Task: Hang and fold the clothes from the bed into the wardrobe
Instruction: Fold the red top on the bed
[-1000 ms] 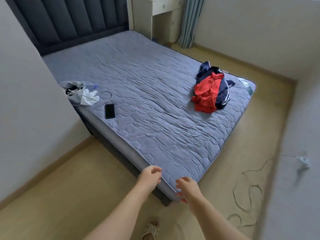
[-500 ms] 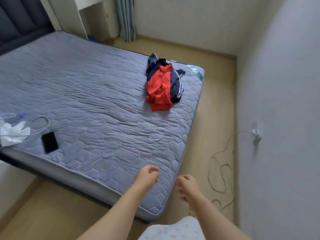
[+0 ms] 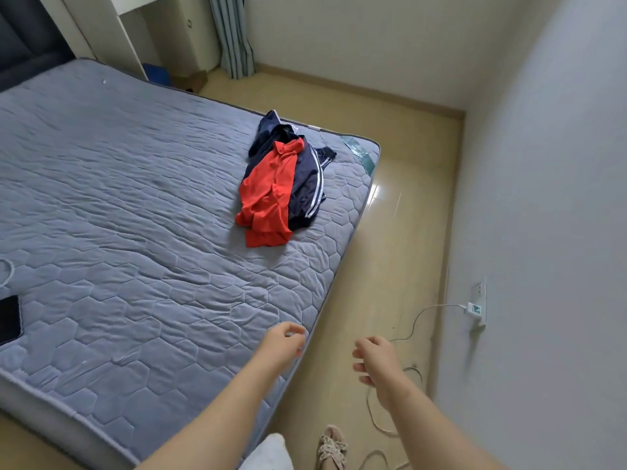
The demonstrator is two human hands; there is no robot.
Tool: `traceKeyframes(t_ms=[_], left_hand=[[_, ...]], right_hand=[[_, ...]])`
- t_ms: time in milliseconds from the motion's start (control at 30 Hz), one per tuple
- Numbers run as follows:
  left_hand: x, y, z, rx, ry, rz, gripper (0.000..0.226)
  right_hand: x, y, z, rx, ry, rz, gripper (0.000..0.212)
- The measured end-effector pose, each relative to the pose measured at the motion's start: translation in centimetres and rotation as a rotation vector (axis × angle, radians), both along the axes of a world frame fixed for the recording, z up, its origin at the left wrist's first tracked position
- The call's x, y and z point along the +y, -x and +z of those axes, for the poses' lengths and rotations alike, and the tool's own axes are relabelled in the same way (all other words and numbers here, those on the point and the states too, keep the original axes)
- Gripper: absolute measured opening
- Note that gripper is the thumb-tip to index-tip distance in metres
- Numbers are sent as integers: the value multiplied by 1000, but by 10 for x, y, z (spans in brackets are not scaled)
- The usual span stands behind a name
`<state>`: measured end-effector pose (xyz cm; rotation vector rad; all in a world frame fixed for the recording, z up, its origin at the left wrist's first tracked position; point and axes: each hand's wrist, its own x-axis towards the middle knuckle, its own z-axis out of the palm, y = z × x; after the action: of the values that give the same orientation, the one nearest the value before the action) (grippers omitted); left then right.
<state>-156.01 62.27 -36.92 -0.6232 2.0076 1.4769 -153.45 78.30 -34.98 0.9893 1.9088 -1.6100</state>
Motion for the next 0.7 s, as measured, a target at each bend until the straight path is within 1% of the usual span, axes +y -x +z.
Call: traceKeyframes(t_ms=[133,200,433,533,633,700], left_hand=[[25,35,4,-22,-4,67,18],[29,55,4,-27,28,67,18],[52,147,-2,-50,-6,116,17],[54,205,-10,-25,-31,145,17],[48,265,-7,-43,-44,199,17],[40,304,-4,-36,-15,230,17]], right_hand=[[20,37,-4,-33,35,56,12],[25,58,-6,-48,41,87,12],[52,153,-16,-66,-1,112,13],[56,216,-18,-37,-26,159,11],[52,284,-14,-25,-92,277,9],[45,327,-11,1,-99,345,9]])
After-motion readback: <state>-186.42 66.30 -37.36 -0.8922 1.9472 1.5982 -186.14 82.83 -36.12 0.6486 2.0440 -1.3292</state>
